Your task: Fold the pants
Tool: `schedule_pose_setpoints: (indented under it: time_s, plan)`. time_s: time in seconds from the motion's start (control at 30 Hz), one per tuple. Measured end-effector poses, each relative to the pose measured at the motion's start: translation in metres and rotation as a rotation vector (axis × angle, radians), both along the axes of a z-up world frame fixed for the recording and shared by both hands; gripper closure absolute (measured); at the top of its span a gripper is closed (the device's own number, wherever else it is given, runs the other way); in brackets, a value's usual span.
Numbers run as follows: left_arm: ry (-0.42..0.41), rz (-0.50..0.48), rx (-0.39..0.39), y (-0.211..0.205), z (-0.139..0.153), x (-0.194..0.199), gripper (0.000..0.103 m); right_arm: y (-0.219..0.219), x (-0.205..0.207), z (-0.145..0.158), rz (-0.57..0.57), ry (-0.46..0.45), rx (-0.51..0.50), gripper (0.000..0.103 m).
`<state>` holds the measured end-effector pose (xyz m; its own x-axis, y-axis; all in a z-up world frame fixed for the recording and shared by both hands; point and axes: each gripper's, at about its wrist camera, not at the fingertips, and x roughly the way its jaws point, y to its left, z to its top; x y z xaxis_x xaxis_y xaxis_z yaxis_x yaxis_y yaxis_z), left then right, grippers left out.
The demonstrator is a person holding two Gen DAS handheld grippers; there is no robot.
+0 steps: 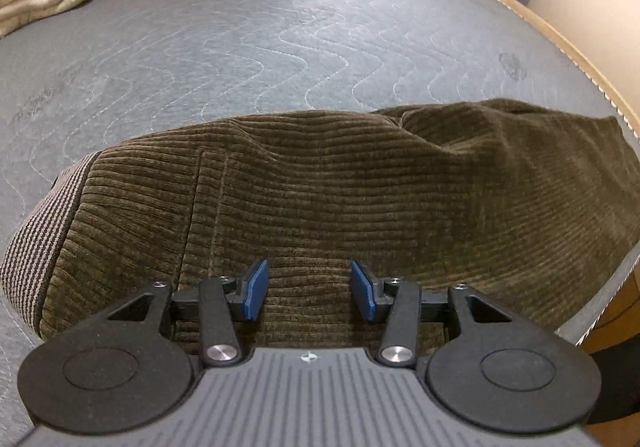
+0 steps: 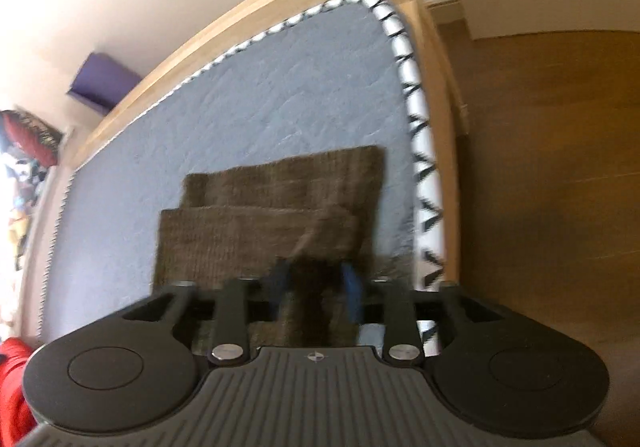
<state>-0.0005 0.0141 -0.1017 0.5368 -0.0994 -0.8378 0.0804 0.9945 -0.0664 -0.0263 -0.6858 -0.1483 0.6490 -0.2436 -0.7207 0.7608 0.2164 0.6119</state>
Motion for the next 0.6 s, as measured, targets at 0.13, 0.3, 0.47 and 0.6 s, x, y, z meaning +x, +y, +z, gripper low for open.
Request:
schedule_pose_setpoints:
  time_s: [0.13, 0.3, 0.47, 0.6]
  plan:
    - [0.001, -0.005, 0.011, -0.001, -0.002, -0.002, 0.052, -0.004, 0.003, -0.004, 0.005, 0.005, -0.011, 0.057]
    - [-0.008, -0.028, 0.045, -0.004, -0.006, -0.004, 0.052, 0.007, 0.021, 0.014, 0.088, 0.056, -0.187, 0.089]
    - [-0.014, -0.022, 0.052, -0.005, -0.009, -0.004, 0.052, 0.057, 0.04, 0.079, 0.361, -0.162, -0.618, 0.091]
    - [-0.02, -0.014, 0.045, -0.003, -0.01, -0.004, 0.052, 0.038, 0.033, 0.074, 0.233, -0.109, -0.576, 0.092]
